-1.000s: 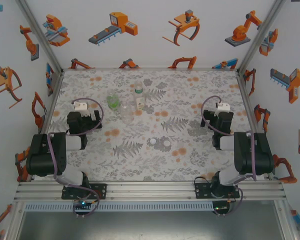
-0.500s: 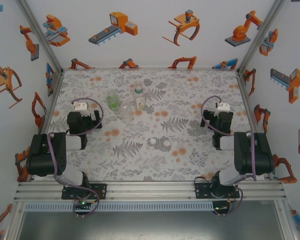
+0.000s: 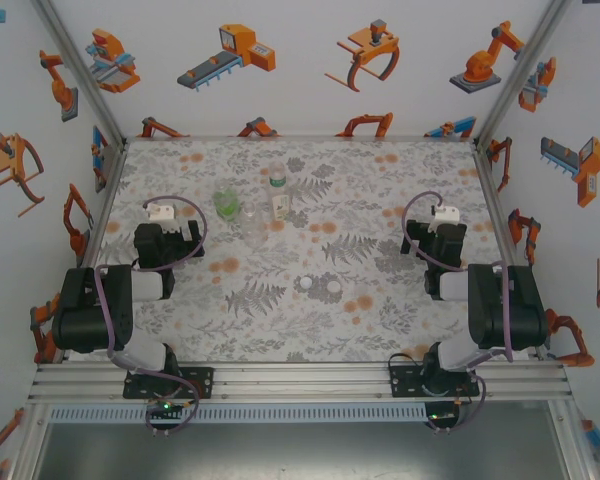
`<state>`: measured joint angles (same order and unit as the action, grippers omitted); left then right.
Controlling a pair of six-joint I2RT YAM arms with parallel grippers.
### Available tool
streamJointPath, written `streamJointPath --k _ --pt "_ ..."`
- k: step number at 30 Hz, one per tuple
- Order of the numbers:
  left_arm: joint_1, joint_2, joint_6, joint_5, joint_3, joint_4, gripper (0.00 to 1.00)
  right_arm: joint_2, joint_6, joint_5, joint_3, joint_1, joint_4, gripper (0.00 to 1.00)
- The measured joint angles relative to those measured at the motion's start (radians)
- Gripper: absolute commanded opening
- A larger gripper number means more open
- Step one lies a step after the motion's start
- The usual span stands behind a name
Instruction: Screw on the bottle caps
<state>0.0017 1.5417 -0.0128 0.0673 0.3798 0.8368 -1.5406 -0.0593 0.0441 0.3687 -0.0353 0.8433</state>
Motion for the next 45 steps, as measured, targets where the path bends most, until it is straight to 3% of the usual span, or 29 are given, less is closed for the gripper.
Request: streamJointPath --k 15,23,28,35,40,45 --pt "0.0 -0.006 -0.007 -0.032 0.007 -0.021 0.97 0.011 0.002 -0.009 0.0 0.0 -0.01 0.99" --pt "-0.007 -0.22 -0.079 -0.171 0.143 -0.341 0.97 0.24 0.015 -0.08 0.042 0.0 -0.205 0.92" --pt "-0.026 -0.366 -0.143 -0.199 0.242 -0.562 0.97 0.311 -0.019 -0.18 0.129 0.026 -0.307 0.88" --pt "-0.045 -0.575 -0.239 -0.146 0.286 -0.793 0.97 0.285 -0.037 -0.267 0.155 0.262 -0.346 0.88" --pt "-0.047 -0.695 -0.316 -0.087 0.288 -0.897 0.97 0.153 -0.069 -0.253 0.225 0.455 -0.332 0.85" --pt "-0.08 -0.71 -0.262 -0.05 0.329 -1.002 0.97 -0.01 -0.13 -0.204 0.294 0.587 -0.254 0.85"
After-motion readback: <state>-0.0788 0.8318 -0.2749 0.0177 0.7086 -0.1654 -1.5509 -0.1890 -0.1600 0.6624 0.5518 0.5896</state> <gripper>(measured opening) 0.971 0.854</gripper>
